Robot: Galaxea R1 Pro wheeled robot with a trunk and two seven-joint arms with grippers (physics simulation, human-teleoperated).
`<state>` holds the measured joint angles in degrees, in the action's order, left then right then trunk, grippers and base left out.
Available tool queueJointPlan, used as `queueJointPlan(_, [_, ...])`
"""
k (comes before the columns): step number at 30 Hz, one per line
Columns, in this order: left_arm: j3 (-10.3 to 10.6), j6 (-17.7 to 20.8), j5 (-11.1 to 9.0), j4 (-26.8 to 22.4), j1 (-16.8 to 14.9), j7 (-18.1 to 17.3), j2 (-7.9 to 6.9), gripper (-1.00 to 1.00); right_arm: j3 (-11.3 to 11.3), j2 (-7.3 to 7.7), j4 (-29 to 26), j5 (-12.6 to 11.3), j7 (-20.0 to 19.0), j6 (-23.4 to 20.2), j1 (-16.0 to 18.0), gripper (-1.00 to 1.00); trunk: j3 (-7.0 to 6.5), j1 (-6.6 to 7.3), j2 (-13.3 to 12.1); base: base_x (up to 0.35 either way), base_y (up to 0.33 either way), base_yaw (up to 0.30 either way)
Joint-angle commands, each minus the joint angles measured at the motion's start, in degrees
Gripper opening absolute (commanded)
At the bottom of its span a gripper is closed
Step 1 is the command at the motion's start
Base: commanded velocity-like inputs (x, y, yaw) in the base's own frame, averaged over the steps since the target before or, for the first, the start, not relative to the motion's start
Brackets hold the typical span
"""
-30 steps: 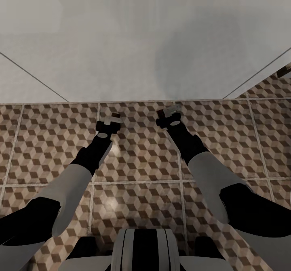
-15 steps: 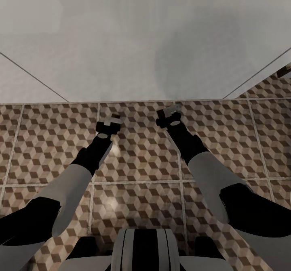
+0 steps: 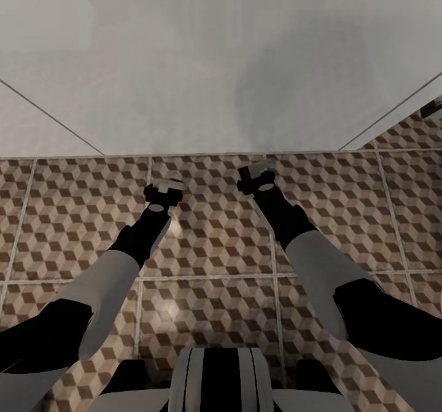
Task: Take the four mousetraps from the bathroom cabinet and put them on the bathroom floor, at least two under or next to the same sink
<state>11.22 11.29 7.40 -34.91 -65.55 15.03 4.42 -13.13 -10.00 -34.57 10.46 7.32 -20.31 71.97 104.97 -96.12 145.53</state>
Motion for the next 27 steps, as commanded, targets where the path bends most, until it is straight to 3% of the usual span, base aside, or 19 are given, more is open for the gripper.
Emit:
queueJointPlan(1, [0.2,0.49,0.59,-0.1,-0.01,0.26,-0.02,1.0,-0.14,0.0,-0.06,0.44,0.15,-0.44,0.02,1.0,0.03,0.01,0.01,0.0,0.0,0.0])
queueJointPlan(9, [0.2,0.45,0.6,-0.15,-0.01,0.26,-0.02,1.0,-0.14,0.0,-0.06,0.44,0.15,-0.44,0.0,1.0,0.03,0.01,0.01,-0.15,0.0,0.0])
queueJointPlan(27, [0.2,0.4,0.68,-0.49,-0.01,0.32,-0.02,1.0,-0.14,0.0,-0.08,0.44,0.15,-0.44,0.0,1.0,0.03,0.01,0.01,-0.324,0.0,0.0])
